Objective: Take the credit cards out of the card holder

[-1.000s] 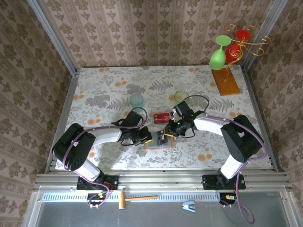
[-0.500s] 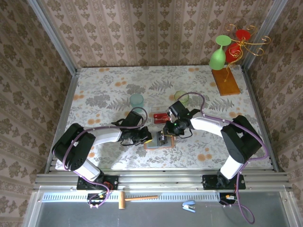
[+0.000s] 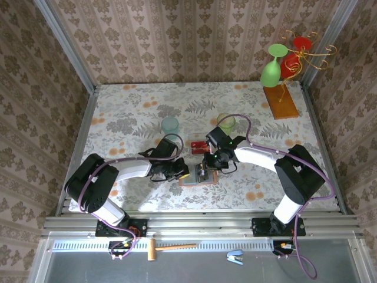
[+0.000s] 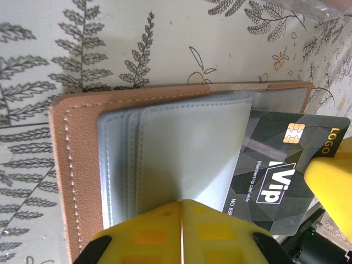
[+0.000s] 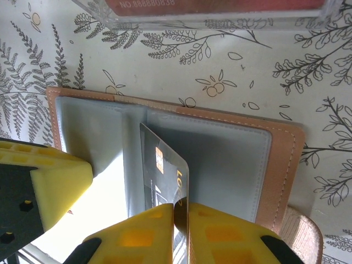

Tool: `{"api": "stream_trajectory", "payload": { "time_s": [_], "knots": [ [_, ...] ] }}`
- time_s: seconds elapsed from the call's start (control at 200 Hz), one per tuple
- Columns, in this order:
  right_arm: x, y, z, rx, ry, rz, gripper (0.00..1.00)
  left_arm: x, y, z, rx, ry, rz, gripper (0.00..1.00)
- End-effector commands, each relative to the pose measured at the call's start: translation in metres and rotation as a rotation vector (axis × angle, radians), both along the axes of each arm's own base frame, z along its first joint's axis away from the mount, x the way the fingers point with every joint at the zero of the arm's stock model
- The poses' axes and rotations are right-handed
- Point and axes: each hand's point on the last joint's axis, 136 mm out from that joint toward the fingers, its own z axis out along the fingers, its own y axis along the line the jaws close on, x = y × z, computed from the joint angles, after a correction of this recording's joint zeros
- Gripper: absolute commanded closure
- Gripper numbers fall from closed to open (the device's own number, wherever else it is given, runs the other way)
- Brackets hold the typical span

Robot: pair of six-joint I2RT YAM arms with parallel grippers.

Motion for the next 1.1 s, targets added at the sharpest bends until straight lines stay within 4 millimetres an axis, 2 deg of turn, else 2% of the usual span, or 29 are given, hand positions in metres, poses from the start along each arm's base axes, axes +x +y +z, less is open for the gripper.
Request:
{"api": "stream_trajectory", "payload": {
  "time_s": [0.0,0.29,0.735,1.095],
  "knots": [
    [0.002,0.002,0.014,-0.029,-0.037,-0.007,0.87,-0.006,0.005,-0.005,0.025,0.009,-0.011,0.91],
    [-0.004,0.021,0.021,0.069,0.006,-0.021,0.83,-0.006,0.004,-0.005,0.026,0.012,-0.015,0.91],
    [-0.016,0.019,0.024,0.088,0.052,-0.028,0.83,-0.006,0.003,-0.003,0.024,0.009,-0.016,0.91],
    [-0.020,0.018,0.016,0.065,0.079,-0.019,0.84,-0.006,0.003,-0.001,0.023,0.008,-0.018,0.91]
  ]
}}
